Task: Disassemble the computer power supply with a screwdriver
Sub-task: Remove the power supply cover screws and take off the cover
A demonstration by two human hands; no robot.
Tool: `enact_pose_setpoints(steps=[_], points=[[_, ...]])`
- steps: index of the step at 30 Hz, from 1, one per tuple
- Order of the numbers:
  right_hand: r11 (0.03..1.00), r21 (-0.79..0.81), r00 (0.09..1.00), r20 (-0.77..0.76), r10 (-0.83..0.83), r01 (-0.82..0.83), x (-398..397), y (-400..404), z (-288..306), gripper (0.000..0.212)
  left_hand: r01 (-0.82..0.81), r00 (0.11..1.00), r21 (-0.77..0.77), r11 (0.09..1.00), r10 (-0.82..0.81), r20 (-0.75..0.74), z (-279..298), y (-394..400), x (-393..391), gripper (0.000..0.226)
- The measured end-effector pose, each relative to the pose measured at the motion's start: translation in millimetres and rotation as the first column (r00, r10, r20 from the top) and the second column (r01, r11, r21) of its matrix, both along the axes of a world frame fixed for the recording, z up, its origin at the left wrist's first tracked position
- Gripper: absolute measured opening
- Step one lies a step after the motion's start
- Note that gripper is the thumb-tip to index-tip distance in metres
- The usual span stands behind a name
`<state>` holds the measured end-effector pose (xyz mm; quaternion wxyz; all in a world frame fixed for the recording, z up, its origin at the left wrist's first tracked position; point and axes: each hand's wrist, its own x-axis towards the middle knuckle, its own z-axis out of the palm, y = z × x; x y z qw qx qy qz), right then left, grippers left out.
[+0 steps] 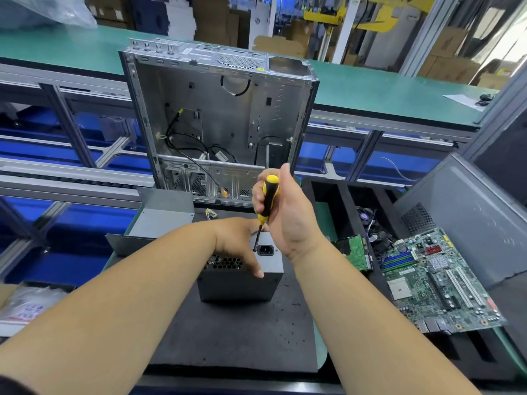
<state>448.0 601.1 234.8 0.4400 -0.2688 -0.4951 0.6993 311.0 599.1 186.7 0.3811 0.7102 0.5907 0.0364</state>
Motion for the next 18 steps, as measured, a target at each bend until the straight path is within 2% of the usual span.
enact_pose_setpoints(steps=[3, 6, 10, 14, 18], points=[[0.998, 0.067, 0.996, 0.086, -0.016, 0.010, 1.6, 0.7, -2.1, 0.032, 0.007, 1.000, 0.001, 1.000, -0.007, -0.006, 0.8, -0.2, 0.4, 0.086], [0.999, 0.039, 0.999, 0.030, -0.022, 0.021, 3.8, 1.1, -0.7, 0.028, 0.008, 1.000, -0.013, 1.000, -0.008, 0.003, 2.4, -1.5, 0.3, 0.082], [0.998, 0.007, 0.995, 0.071, -0.068, 0.068, 3.6, 3.5, 2.5, 0.043, 0.009, 1.000, -0.016, 1.000, -0.009, 0.024, 3.4, -3.4, 0.9, 0.090], [0.999, -0.027, 0.999, 0.014, -0.030, 0.030, 1.0, 0.8, 2.5, 0.055, 0.010, 1.000, -0.026, 1.000, -0.010, 0.013, 5.0, -2.6, 1.4, 0.082], [0.999, 0.030, 0.999, 0.040, -0.033, 0.031, 0.7, -2.5, -0.1, 0.030, 0.004, 1.000, -0.015, 1.000, -0.004, 0.011, 3.0, -2.8, 0.5, 0.081]])
